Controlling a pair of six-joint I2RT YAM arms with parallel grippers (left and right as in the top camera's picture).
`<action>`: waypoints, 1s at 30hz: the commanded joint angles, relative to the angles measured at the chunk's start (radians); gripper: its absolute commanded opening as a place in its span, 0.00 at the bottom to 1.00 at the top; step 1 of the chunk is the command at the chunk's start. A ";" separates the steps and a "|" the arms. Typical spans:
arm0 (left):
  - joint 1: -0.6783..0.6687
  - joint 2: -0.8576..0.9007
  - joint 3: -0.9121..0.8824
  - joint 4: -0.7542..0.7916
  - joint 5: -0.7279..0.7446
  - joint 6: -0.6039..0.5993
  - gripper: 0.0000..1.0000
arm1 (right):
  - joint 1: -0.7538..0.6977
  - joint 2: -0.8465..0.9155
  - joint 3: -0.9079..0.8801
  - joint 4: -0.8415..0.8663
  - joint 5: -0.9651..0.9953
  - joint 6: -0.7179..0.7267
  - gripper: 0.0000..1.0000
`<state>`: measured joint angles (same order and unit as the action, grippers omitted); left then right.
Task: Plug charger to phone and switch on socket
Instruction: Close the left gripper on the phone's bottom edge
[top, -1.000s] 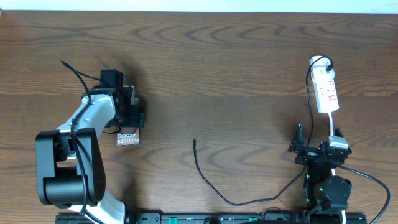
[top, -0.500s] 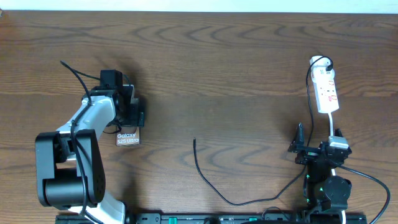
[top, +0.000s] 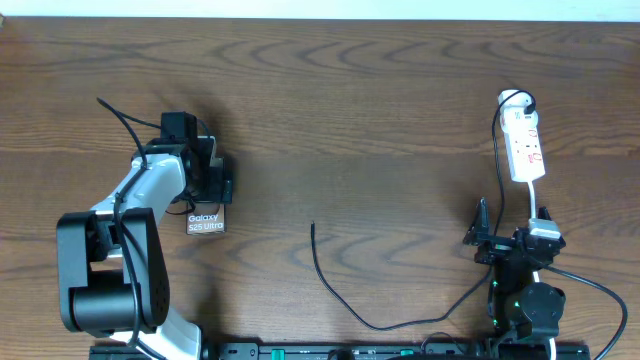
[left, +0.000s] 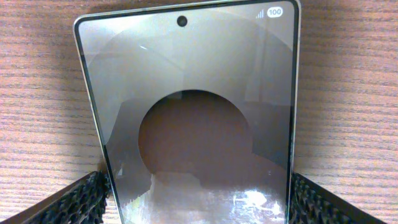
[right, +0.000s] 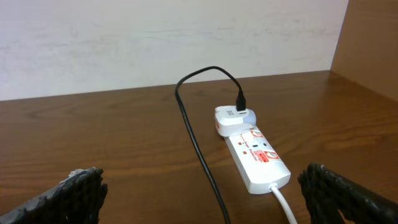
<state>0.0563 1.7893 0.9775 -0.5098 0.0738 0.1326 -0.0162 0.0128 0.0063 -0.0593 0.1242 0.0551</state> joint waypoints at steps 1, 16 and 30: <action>0.003 0.096 -0.072 -0.016 0.072 0.013 0.88 | 0.003 -0.002 -0.001 -0.004 0.001 -0.011 0.99; 0.003 0.096 -0.072 -0.015 0.072 0.013 0.80 | 0.003 -0.002 -0.001 -0.004 0.001 -0.012 0.99; 0.003 0.096 -0.072 -0.014 0.072 0.013 0.80 | 0.003 -0.002 -0.001 -0.004 0.001 -0.012 0.99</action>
<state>0.0574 1.7893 0.9775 -0.5079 0.0746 0.1371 -0.0162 0.0128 0.0063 -0.0593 0.1242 0.0551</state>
